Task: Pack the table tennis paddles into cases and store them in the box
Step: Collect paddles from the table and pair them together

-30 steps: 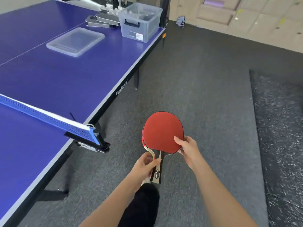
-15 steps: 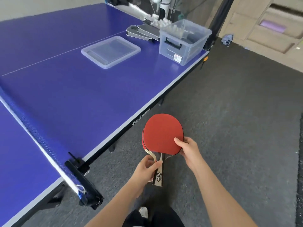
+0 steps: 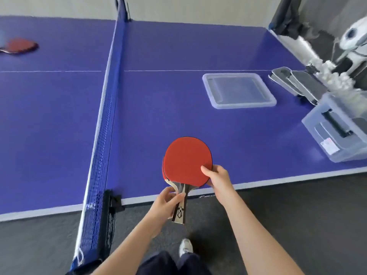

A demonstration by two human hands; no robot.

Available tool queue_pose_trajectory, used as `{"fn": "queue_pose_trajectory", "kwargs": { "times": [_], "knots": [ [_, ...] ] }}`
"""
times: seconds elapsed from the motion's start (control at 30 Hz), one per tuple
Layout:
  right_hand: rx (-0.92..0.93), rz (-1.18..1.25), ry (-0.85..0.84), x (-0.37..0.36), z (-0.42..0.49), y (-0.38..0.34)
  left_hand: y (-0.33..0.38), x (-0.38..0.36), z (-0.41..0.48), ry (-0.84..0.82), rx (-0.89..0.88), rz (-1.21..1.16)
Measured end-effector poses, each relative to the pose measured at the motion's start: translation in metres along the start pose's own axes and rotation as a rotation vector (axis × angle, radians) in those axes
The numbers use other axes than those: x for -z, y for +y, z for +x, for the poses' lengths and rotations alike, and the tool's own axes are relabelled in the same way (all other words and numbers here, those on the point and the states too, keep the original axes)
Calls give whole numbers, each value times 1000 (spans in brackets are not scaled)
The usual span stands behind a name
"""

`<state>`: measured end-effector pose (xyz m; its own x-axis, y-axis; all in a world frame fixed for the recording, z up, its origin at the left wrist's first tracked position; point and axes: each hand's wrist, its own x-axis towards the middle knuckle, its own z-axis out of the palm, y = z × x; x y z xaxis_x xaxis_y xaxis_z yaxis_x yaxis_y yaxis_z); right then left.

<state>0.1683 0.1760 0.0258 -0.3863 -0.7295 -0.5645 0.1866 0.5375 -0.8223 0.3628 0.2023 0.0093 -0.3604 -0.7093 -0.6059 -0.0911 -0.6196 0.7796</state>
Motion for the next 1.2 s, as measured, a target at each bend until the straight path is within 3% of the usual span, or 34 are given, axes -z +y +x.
{"fn": "queue_pose_trajectory", "kwargs": {
  "times": [0.27,0.5,0.77,1.2],
  "knots": [
    [-25,-105,-219,-80,67,-26,23,49,31,271,-12,-39],
    [-65,-215,-261,-140,105,-24,25,93,58,415,7,-77],
    [-120,-256,-242,-169,136,-22,33,110,85,417,83,-179],
    [-93,-443,-148,-179,139,-15,32,118,94,514,117,-116]
  ]
}}
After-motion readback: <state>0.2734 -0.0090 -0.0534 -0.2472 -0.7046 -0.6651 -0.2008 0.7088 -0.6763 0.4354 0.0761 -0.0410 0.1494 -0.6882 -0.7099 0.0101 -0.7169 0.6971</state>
